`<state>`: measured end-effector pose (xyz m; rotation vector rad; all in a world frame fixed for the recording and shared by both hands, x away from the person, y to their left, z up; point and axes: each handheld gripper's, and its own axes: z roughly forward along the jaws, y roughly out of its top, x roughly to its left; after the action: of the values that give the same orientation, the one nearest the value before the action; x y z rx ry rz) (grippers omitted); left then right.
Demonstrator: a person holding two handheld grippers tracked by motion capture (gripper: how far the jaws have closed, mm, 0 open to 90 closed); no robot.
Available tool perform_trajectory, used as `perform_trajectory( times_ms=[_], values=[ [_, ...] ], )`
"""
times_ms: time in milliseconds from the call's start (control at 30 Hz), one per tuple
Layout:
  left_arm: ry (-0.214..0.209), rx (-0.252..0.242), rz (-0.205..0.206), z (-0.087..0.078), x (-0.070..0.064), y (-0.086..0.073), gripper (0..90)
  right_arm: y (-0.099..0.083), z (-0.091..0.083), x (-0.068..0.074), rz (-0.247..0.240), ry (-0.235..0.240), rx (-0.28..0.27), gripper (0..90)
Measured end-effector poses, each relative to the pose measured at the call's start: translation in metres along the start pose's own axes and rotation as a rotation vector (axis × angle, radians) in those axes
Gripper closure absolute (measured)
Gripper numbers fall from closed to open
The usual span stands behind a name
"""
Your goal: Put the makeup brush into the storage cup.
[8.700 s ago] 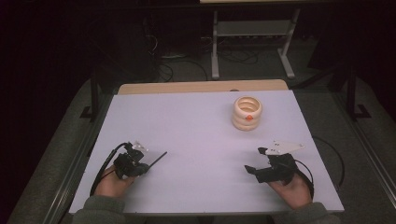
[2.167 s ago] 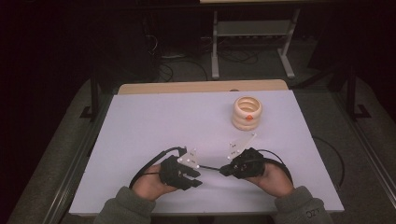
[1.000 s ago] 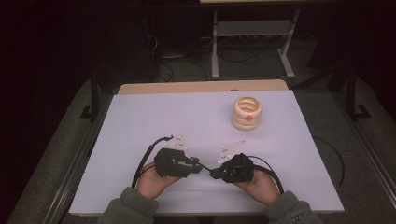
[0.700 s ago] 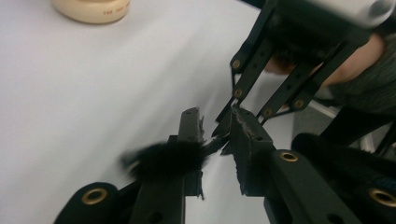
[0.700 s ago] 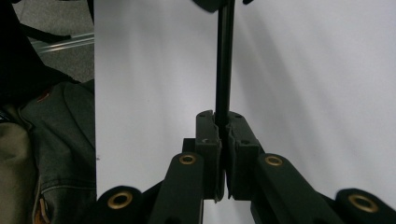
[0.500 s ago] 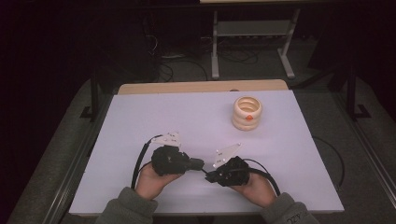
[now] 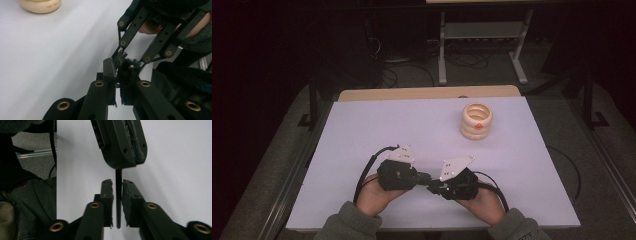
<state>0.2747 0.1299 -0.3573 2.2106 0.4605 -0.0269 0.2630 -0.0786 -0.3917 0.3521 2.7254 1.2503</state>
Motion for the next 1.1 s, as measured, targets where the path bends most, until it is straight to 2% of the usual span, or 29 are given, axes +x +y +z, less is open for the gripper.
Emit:
perform_trajectory(
  times_ms=[167,300,333,367,433,500,533,567,667,700,800,833,867,900,967,1000,1100],
  values=[
    [-0.004,-0.003,-0.006,0.0005,0.0004,0.0000,84.1,-0.0004,0.0006,0.0000,-0.007,0.005,0.002,84.0],
    [-0.001,-0.006,-0.016,-0.0008,0.0023,-0.0009,76.1,-0.0014,0.0007,-0.0016,0.004,0.018,-0.004,84.3],
    [0.001,-0.008,-0.019,-0.0015,0.0024,-0.0008,76.1,-0.0014,0.0002,-0.0007,0.035,0.021,-0.006,84.3],
    [0.001,-0.013,-0.011,-0.0021,0.0031,-0.0007,76.0,-0.0025,0.0000,-0.0025,0.030,0.020,-0.008,84.4],
    [-0.007,-0.025,-0.028,-0.0034,0.0028,-0.0012,77.1,-0.0044,-0.0005,-0.0060,0.016,0.014,-0.013,84.3],
    [-0.012,-0.029,-0.030,-0.0044,0.0032,-0.0012,78.4,-0.0041,-0.0008,-0.0039,0.056,0.021,-0.017,84.4],
    [-0.012,-0.029,-0.030,-0.0044,0.0032,-0.0012,79.3,-0.0041,-0.0008,-0.0039,0.056,0.021,-0.017,84.4],
    [-0.010,-0.034,-0.028,-0.0055,0.0038,-0.0014,80.4,-0.0047,-0.0001,-0.0053,0.033,0.020,-0.014,84.3],
    [-0.015,-0.041,-0.037,-0.0066,0.0041,-0.0016,83.4,-0.0046,-0.0001,-0.0049,0.034,0.020,-0.011,84.3],
    [-0.028,-0.040,-0.044,-0.0076,0.0046,-0.0018,84.3,-0.0049,0.0005,-0.0057,0.019,0.019,-0.019,84.3],
    [-0.029,-0.036,-0.037,-0.0073,0.0039,-0.0017,84.9,-0.0043,0.0010,-0.0047,0.017,0.022,-0.019,83.8],
    [-0.029,-0.023,-0.031,-0.0073,0.0030,-0.0012,85.2,-0.0034,0.0013,-0.0019,0.040,0.028,-0.018,78.7],
    [-0.029,-0.023,-0.031,-0.0073,0.0030,-0.0012,85.2,-0.0034,0.0013,-0.0019,0.040,0.028,-0.018,78.7],
    [-0.025,-0.018,-0.012,-0.0068,0.0030,-0.0005,85.3,-0.0026,0.0005,-0.0030,0.022,0.019,-0.023,77.2],
    [-0.022,-0.006,-0.012,-0.0064,0.0017,0.0001,85.3,-0.0010,-0.0016,-0.0020,0.015,0.011,-0.038,77.3],
    [-0.023,0.000,-0.006,-0.0057,0.0014,0.0004,85.3,0.0003,-0.0030,0.0006,0.044,0.015,-0.045,77.6],
    [-0.020,0.002,0.000,-0.0046,0.0000,0.0009,85.4,0.0013,-0.0038,0.0013,0.037,0.012,-0.051,78.8]
  ],
)
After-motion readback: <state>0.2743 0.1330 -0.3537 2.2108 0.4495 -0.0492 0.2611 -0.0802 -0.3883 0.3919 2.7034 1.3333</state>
